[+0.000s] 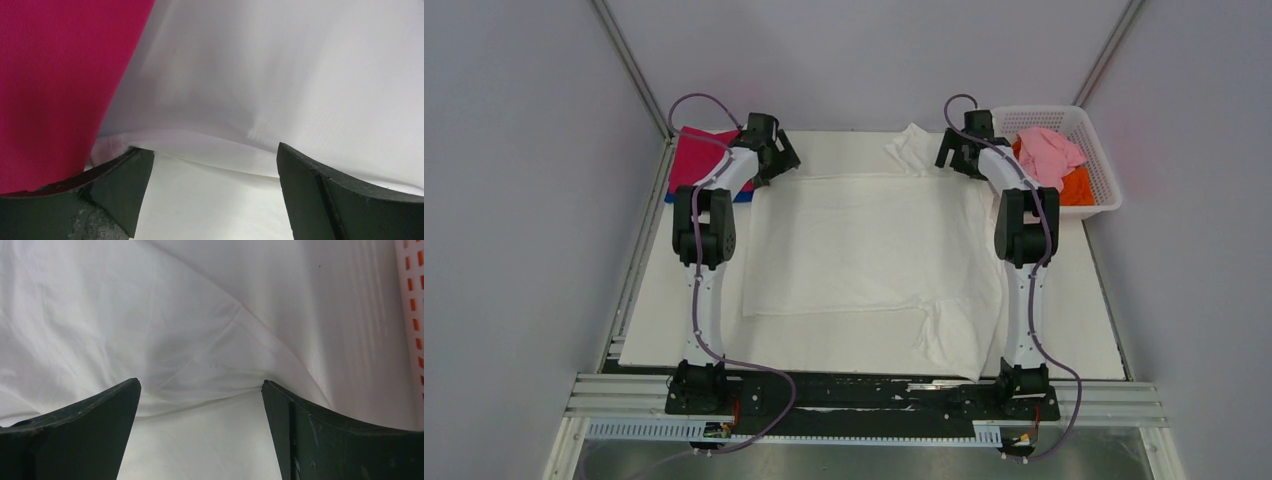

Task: Fold and stack the t-shirts
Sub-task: Flatten out the tshirt, then grab the side of the flattened tshirt closest away from the robot with both arms

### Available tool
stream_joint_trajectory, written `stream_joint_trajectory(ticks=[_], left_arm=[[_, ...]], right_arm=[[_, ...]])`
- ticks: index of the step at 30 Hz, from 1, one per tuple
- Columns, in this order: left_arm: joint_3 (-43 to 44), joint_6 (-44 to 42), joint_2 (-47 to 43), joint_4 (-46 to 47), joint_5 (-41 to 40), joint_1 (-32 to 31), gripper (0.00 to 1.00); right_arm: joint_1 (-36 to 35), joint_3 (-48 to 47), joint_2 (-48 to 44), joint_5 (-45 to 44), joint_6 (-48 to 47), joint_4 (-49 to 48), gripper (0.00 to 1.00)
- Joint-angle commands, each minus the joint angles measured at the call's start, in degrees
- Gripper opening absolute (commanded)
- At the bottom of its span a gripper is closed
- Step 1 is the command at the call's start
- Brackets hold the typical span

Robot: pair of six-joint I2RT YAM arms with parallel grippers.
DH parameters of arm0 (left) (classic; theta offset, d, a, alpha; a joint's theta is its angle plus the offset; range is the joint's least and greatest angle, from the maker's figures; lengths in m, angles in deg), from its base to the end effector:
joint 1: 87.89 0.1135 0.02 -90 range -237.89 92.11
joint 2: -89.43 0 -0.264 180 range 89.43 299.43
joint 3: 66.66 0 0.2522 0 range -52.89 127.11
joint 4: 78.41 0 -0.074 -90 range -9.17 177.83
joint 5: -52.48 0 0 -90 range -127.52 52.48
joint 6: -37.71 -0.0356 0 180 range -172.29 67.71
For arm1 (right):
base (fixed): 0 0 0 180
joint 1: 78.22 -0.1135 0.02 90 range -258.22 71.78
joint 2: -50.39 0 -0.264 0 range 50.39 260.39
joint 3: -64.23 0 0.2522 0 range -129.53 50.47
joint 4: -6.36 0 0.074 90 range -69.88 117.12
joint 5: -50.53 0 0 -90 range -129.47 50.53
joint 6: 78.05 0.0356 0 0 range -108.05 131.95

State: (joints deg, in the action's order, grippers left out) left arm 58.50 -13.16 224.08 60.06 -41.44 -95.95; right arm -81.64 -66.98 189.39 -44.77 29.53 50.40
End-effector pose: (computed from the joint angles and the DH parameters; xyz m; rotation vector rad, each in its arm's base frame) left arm 0.5183 -0.0709 0.1746 -0.6926 2.3796 -0.2733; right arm 0.5360 0.0287 0.1665 0.3437 2.4465 0.0433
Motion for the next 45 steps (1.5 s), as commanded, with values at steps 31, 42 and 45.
stream_joint_trajectory(ticks=[31, 42, 45], left_arm=[[-19.68, -5.87, -30.07, -0.66, 6.73, -2.88, 1.00], [-63.00, 8.58, -63.21, -3.59, -3.47, -4.78, 1.00], [-68.46, 14.54, -69.47, -6.60, -6.70, -4.78, 1.00]], right_arm=[[-1.76, 23.96, -34.68, 14.96, -3.01, -16.54, 1.00], [-1.55, 61.95, -64.19, 2.70, 9.36, -20.47, 1.00], [-1.51, 65.45, -67.60, 4.30, 9.60, -21.13, 1.00]])
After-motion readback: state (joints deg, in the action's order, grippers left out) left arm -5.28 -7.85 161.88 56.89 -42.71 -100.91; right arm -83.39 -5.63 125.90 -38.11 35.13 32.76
